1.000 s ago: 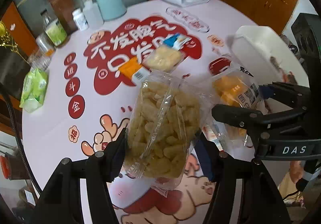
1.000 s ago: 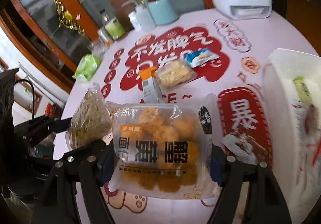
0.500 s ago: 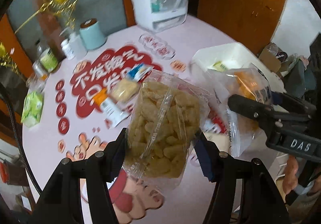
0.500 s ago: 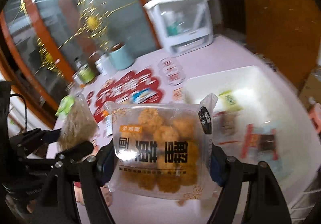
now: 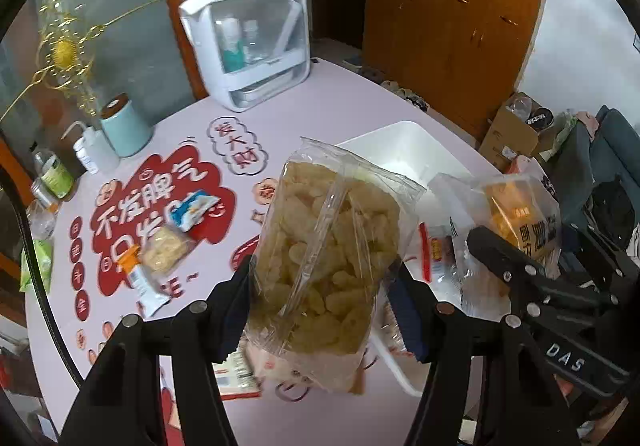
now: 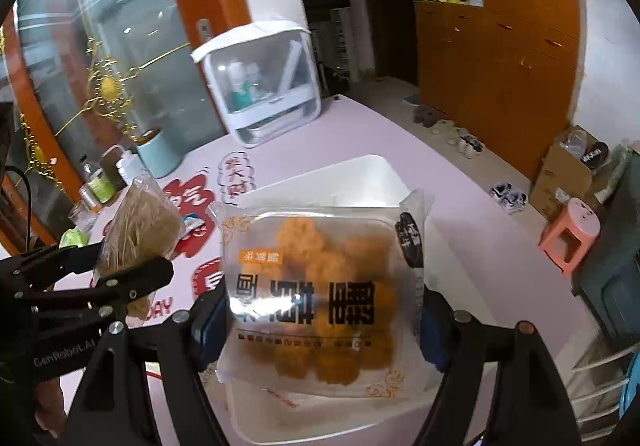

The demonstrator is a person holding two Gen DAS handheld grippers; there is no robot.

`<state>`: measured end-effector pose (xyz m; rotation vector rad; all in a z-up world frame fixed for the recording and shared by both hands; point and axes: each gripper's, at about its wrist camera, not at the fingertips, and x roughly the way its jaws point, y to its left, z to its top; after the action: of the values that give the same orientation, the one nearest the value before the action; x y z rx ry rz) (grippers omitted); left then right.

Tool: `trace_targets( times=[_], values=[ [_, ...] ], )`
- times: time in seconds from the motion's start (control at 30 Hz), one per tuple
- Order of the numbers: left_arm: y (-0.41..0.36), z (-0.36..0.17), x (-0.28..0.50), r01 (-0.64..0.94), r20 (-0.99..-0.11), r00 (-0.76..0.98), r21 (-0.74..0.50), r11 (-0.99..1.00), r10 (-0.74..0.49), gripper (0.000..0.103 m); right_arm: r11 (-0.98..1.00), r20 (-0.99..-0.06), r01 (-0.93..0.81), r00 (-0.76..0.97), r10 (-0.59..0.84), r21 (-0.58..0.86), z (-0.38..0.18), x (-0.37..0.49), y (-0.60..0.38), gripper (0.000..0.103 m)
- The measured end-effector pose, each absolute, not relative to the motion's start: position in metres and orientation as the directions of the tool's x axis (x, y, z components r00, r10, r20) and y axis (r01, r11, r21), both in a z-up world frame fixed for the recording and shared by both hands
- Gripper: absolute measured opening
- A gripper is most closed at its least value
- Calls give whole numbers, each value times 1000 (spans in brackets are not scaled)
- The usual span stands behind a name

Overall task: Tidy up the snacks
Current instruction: 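Carry both packs over the white tray and open both tools to release them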

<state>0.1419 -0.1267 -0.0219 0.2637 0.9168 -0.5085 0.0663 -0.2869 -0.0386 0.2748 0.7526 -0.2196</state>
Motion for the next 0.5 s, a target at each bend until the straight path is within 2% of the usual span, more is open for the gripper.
trace_targets(
  times=[0.5],
  values=[
    [-203, -67, 156, 530, -854, 462, 49, 847, -240, 62, 933, -759, 335, 640, -121, 133, -77, 74, -327, 79]
  ],
)
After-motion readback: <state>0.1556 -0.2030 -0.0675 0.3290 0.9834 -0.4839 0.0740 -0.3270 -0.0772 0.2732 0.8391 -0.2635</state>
